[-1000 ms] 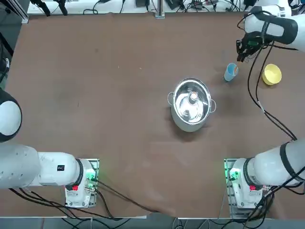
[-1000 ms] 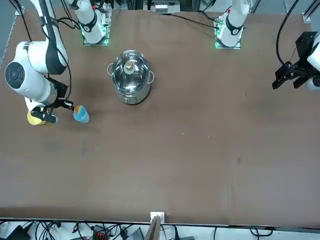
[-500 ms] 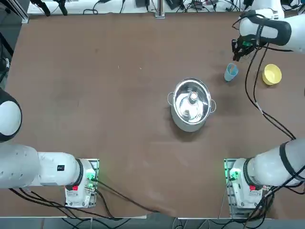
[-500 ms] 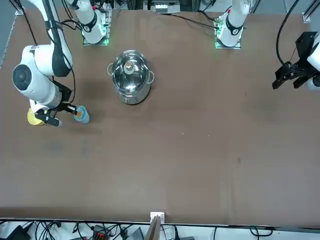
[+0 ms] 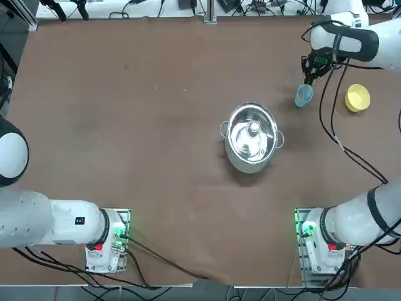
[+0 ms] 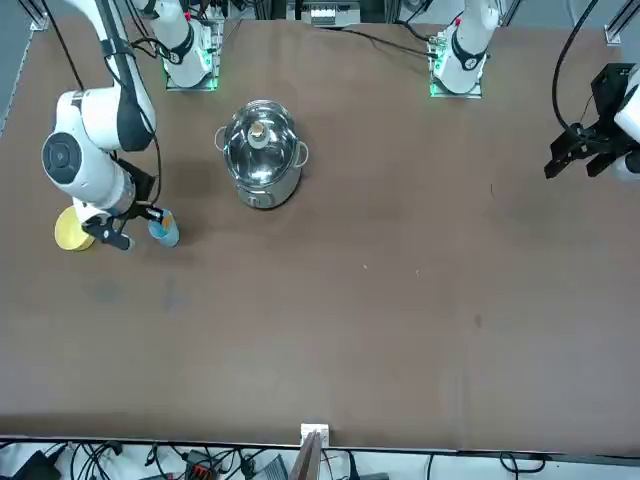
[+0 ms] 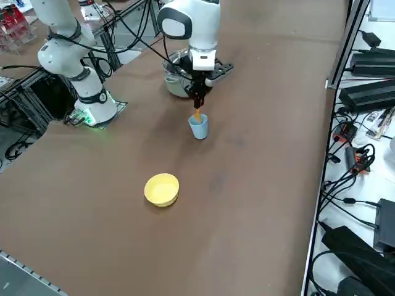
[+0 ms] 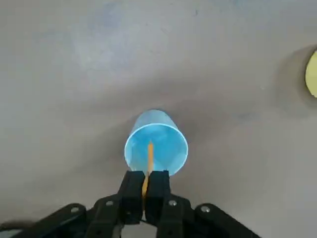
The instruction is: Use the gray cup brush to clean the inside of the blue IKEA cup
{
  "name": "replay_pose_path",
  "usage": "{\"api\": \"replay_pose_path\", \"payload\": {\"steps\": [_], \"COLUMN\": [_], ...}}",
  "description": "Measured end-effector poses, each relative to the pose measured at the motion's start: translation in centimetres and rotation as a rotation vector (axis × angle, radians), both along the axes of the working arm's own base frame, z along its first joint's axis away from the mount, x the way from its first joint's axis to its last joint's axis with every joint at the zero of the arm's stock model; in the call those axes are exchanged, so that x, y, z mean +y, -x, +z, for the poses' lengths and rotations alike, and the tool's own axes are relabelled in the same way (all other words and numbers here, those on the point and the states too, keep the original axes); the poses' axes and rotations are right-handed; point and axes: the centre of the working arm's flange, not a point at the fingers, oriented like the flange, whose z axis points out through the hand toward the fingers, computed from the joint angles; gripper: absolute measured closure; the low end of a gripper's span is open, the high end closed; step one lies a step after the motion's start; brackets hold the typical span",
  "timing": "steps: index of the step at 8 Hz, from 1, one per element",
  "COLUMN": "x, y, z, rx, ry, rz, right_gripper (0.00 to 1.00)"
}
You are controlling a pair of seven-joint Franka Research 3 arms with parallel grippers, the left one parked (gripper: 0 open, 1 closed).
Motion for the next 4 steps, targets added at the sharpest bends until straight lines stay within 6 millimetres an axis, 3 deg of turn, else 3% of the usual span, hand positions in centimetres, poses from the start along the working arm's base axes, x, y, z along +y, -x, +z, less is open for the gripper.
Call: {"api": "replay_pose_path", "payload": {"steps": [4], "x": [-2.2], "y": [0.0], "z": [0.3], "rx": [0.008], "ry": [0.050], "rz": [-0.006], "right_gripper": [0.95]}}
